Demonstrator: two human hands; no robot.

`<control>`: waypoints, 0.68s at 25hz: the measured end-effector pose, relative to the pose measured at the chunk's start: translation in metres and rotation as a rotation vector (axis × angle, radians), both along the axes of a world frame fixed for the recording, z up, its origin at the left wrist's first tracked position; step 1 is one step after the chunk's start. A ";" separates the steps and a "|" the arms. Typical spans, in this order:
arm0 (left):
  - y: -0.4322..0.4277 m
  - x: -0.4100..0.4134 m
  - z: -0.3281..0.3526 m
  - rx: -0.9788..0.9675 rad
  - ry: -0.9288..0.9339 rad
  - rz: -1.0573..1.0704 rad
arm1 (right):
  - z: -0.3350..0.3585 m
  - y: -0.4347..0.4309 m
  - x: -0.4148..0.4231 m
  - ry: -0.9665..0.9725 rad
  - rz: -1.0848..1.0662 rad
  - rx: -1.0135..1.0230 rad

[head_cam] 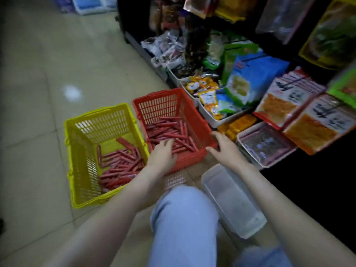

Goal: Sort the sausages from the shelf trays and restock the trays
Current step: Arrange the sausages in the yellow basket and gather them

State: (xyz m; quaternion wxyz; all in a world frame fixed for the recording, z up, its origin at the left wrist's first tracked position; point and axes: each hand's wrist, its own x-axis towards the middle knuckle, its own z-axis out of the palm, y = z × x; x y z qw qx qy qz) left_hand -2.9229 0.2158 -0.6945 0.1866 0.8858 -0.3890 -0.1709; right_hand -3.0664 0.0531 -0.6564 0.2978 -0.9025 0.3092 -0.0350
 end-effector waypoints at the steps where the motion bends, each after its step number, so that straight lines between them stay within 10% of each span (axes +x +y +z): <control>1: 0.006 0.018 -0.017 0.017 -0.013 0.039 | -0.017 -0.006 0.012 0.034 0.021 0.015; 8: 0.086 0.122 -0.139 0.069 -0.067 0.191 | -0.130 0.008 0.139 0.084 0.299 -0.005; 17: 0.122 0.187 -0.264 0.811 0.105 -0.219 | -0.225 0.146 0.265 0.154 0.831 -0.311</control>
